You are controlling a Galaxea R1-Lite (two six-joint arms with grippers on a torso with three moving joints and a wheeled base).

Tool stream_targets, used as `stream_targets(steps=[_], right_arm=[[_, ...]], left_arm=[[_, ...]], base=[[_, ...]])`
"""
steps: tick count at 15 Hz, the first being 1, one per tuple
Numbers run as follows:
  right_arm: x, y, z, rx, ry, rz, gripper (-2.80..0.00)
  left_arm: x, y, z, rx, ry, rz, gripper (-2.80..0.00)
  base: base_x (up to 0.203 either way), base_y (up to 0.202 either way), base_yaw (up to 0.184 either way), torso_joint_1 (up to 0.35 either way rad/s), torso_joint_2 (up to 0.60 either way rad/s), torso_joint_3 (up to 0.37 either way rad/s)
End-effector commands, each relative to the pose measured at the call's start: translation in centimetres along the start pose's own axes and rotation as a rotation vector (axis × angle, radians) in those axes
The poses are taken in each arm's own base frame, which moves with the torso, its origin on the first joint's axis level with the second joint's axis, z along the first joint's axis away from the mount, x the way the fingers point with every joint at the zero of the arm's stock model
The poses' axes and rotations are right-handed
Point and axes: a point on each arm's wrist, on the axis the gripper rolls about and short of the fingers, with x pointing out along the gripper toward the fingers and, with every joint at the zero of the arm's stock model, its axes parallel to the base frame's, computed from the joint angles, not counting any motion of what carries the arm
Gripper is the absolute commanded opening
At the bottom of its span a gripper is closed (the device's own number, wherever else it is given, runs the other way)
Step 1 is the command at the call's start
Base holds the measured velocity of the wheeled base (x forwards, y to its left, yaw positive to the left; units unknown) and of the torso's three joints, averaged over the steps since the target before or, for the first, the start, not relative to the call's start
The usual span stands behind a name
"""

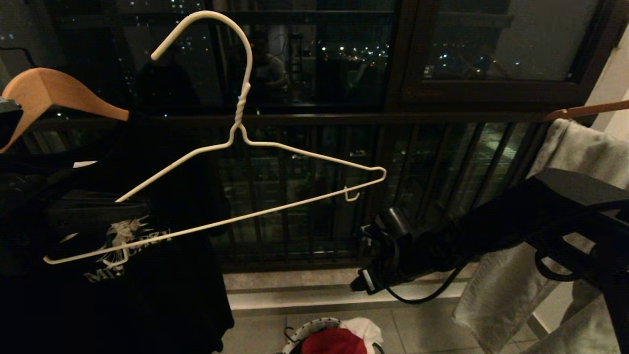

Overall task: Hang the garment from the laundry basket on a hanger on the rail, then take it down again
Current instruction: Hang the clothes rack on the clothesline

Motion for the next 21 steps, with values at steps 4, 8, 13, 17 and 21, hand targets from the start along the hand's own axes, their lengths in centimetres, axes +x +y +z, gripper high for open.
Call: stream_targets(steps=[4, 8, 13, 17, 21], right_arm=[[-4.4, 0.4, -1.4, 0.001, -0.021, 0.002, -2.80], [-6.9, 0.7, -2.5, 0.052, -0.036, -0.007, -2.80], [-8.7, 0.6, -2.1, 0.080, -0.162, -0.131, -2.80], [-11.3, 0.9, -0.4, 0.077, -0.265, -0.167, -2.80], [-12.3, 1.5, -0.4, 0.066, -0.286, -0.157, -2.80]], left_arm=[[0.0, 0.1, 0.0, 0.001, -0.002, -0.005, -2.80], [0.0, 0.2, 0.0, -0.040, -0.002, -0.007, -2.80], [1.7, 0.2, 0.3, -0.108, 0.032, 0.025, -2.80], [5.0, -0.5, 0.7, -0.161, 0.096, 0.140, -2.80], [7.1, -2.1, 3.2, -0.278, 0.016, 0.280, -2.80]], base=[[0.000, 0.000, 0.000, 0.000, 0.00, 0.000], [0.000, 0.000, 0.000, 0.000, 0.00, 0.000], [0.000, 0.000, 0.000, 0.000, 0.00, 0.000], [0.000, 0.000, 0.000, 0.000, 0.00, 0.000], [0.000, 0.000, 0.000, 0.000, 0.00, 0.000]])
